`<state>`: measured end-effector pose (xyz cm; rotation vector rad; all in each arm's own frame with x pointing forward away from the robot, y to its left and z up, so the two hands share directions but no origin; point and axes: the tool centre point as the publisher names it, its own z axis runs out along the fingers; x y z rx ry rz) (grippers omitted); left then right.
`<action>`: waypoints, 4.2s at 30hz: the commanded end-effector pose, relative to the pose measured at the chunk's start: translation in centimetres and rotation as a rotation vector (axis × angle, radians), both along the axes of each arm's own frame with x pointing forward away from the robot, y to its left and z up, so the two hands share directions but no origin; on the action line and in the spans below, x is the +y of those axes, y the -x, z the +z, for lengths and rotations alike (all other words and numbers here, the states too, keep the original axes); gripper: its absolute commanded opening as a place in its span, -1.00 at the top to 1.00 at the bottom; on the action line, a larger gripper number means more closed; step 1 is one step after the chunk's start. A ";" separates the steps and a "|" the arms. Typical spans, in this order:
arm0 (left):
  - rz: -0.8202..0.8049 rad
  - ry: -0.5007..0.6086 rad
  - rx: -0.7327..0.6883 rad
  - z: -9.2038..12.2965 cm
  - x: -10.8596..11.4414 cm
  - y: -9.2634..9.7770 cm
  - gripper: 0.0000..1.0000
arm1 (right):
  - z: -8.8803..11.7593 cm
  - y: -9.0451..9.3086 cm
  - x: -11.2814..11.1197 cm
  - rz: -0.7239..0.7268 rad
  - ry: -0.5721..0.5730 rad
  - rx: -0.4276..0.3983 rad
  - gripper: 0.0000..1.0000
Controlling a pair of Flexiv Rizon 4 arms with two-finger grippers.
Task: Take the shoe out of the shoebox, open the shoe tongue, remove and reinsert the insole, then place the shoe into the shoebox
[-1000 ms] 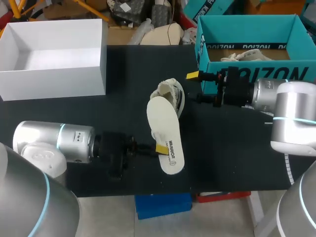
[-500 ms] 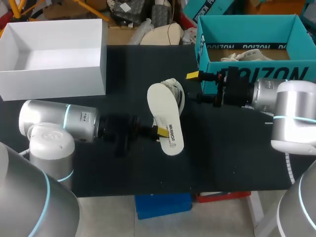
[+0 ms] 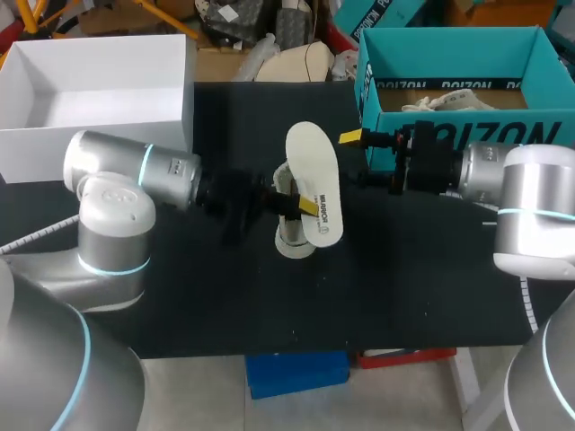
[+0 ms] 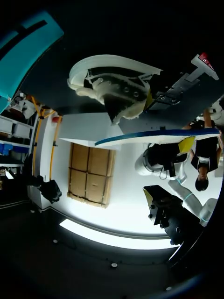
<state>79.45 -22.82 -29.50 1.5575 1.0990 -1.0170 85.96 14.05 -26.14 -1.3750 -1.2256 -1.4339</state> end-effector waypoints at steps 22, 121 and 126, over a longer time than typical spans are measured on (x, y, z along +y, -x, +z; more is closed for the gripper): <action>-0.077 -0.021 0.017 -0.2 -0.8 -1.8 1.00 | 0.0 0.0 0.1 -0.002 0.000 0.001 -1.00; -0.012 -0.281 -0.074 0.9 3.3 -2.6 -1.00 | -3.6 -0.3 1.7 0.313 0.136 -0.006 1.00; 0.046 -0.574 -0.077 2.0 5.1 -2.7 -1.00 | -3.6 -0.3 1.7 0.313 0.136 -0.006 1.00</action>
